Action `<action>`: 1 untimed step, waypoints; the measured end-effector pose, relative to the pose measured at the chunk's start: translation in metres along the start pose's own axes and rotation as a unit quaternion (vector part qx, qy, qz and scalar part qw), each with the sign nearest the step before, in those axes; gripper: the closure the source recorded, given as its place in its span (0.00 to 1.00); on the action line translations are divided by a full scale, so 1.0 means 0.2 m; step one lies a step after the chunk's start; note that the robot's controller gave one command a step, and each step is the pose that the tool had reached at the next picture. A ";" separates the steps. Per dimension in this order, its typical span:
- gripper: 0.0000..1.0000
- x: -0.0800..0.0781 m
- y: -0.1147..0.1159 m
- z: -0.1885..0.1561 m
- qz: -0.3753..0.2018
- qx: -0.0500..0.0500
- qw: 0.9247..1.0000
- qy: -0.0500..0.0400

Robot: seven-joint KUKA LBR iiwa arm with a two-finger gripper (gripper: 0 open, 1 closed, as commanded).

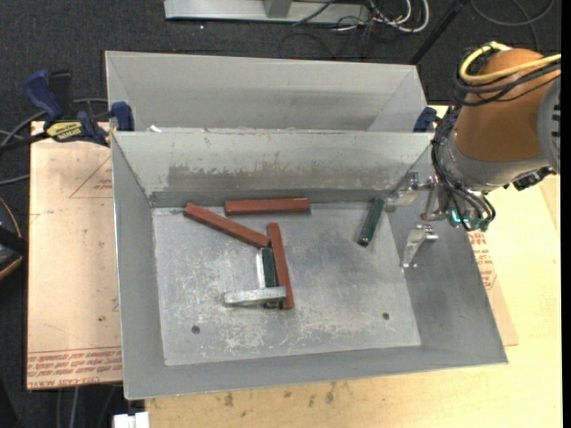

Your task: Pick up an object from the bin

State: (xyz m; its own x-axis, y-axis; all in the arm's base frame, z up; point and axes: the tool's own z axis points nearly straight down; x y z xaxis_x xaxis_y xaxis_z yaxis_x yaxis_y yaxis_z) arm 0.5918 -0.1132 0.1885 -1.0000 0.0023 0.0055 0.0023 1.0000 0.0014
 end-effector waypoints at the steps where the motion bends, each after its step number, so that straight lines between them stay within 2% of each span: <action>1: 0.00 0.00 0.00 -0.01 0.000 0.000 1.000 -0.001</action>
Offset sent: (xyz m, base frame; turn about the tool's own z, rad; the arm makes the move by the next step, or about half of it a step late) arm 0.0222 -0.0097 -0.0225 -0.2030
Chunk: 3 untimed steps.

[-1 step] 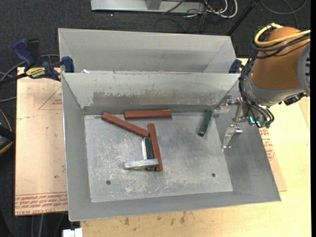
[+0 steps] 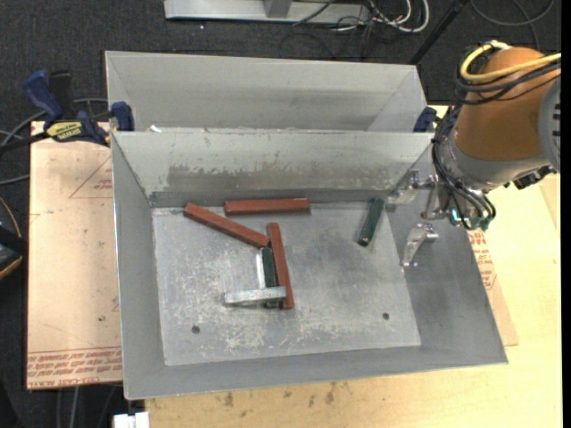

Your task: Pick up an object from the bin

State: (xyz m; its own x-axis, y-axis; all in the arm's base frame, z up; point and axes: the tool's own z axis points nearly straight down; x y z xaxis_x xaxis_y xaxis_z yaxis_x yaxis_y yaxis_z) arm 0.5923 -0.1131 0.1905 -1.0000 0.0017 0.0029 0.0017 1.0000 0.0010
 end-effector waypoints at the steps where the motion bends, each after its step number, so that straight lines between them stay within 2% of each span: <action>1: 0.00 -0.04 -0.01 0.02 -0.031 0.001 1.000 -0.004; 2: 0.00 -0.22 -0.04 0.27 -0.118 0.002 0.993 -0.007; 3: 1.00 -0.27 -0.01 0.57 -0.105 0.001 0.994 -0.011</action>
Offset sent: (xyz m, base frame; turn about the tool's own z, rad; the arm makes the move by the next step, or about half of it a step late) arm 0.0501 -0.0095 -0.0685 -0.2496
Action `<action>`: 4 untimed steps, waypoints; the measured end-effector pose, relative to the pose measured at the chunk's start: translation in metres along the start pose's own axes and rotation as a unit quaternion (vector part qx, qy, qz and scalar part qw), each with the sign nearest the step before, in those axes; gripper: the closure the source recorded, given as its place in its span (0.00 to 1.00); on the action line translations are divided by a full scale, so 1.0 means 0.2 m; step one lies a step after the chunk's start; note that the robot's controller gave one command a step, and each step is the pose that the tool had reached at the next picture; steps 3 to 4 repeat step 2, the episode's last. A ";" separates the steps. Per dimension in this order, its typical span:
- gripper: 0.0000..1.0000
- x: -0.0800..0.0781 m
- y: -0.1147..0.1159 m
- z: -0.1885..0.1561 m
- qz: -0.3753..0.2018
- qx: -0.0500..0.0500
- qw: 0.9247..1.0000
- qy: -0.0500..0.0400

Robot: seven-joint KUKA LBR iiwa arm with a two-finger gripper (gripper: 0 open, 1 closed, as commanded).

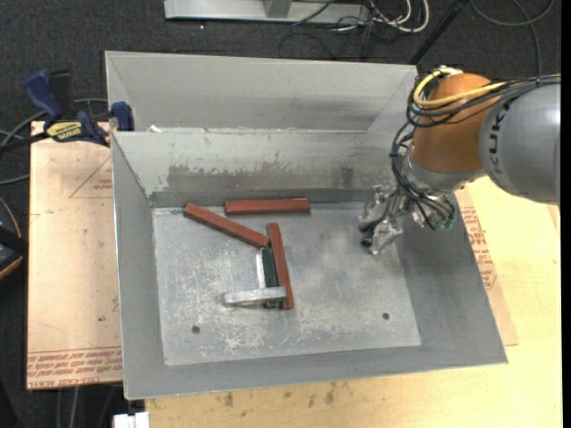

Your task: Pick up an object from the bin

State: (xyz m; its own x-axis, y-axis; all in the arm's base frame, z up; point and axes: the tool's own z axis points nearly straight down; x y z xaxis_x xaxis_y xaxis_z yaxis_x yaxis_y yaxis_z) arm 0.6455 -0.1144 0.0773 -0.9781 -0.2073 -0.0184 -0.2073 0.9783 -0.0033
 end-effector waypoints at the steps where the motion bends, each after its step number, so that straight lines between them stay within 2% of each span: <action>1: 1.00 0.00 0.00 0.00 0.000 0.000 1.000 0.000; 2: 1.00 -0.06 0.06 -0.99 -0.015 0.000 1.000 0.004; 4: 1.00 -0.06 0.06 -0.99 -0.015 0.000 1.000 0.004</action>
Offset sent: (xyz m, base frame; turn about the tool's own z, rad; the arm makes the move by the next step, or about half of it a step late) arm 0.0032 0.0131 0.1936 -0.0322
